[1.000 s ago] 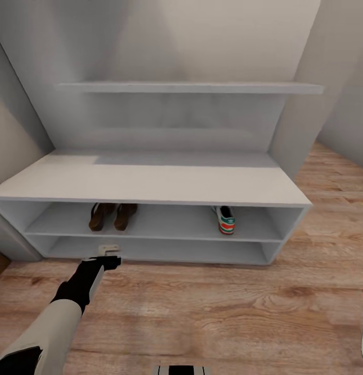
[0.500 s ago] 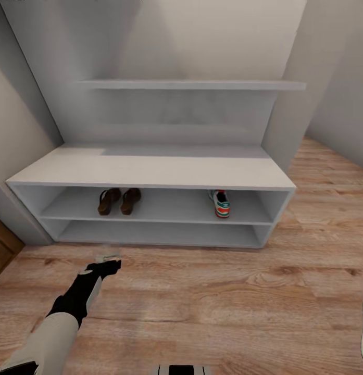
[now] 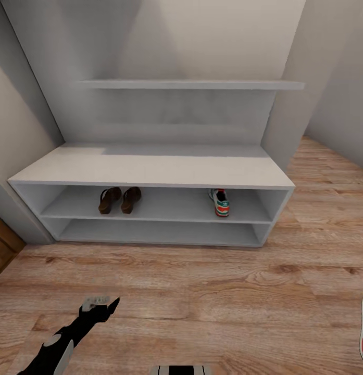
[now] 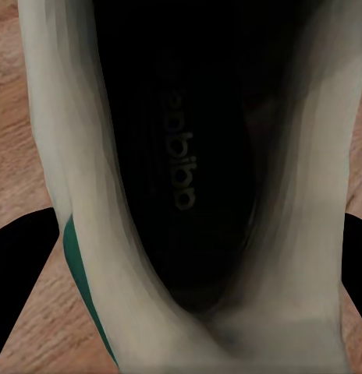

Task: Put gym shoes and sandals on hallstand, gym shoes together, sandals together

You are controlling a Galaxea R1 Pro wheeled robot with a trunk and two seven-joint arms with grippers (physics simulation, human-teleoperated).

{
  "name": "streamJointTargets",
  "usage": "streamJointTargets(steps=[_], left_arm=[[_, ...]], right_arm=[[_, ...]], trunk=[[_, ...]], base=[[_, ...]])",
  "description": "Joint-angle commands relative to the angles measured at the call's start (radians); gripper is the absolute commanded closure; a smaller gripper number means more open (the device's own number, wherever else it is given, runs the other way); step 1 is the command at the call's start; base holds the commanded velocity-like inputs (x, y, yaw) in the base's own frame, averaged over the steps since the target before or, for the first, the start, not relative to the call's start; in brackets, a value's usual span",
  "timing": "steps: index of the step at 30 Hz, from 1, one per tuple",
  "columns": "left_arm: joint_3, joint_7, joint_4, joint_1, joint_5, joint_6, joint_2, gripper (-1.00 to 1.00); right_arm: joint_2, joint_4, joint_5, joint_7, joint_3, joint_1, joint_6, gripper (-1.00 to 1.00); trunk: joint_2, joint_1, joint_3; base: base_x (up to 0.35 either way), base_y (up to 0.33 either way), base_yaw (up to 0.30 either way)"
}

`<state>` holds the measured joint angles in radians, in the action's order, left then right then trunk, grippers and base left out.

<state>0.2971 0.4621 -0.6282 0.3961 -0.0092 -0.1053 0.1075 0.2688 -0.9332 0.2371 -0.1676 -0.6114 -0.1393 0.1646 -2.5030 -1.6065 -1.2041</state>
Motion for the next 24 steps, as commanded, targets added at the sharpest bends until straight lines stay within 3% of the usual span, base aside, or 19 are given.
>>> streamJointTargets(steps=[1, 3, 7, 13, 24], left_arm=[[0.008, 0.043, 0.004, -0.017, 0.005, -0.02, 0.01, -1.0], [0.012, 0.094, 0.012, -0.046, 0.01, -0.065, 0.028, -1.0], [0.014, 0.116, 0.006, -0.082, 0.015, -0.09, 0.036, -1.0], [0.015, 0.123, 0.001, -0.094, 0.017, -0.095, 0.039, -1.0], [0.017, 0.122, 0.0, -0.095, 0.018, -0.092, 0.038, -1.0]], right_arm=[[-0.001, -0.002, 0.008, -0.004, 0.001, 0.0, 0.004, 1.0], [-0.001, 0.001, 0.007, -0.005, 0.001, 0.0, 0.003, 1.0], [-0.002, 0.006, 0.005, -0.004, 0.001, 0.0, 0.002, 1.0], [-0.002, 0.007, 0.005, -0.004, 0.001, 0.0, 0.001, 1.0], [-0.002, -0.004, 0.008, -0.006, 0.001, 0.0, 0.001, 1.0]], trunk=[[0.0, 0.0, -0.001], [0.0, 0.0, -0.001], [0.0, 0.0, -0.001], [0.0, 0.0, -0.001], [0.0, 0.0, -0.001]], base=[[0.0, 0.0, 0.0], [0.0, 0.0, 0.0], [0.0, 0.0, 0.0], [-0.057, 0.049, 0.0], [-0.225, 0.2, 0.0]])
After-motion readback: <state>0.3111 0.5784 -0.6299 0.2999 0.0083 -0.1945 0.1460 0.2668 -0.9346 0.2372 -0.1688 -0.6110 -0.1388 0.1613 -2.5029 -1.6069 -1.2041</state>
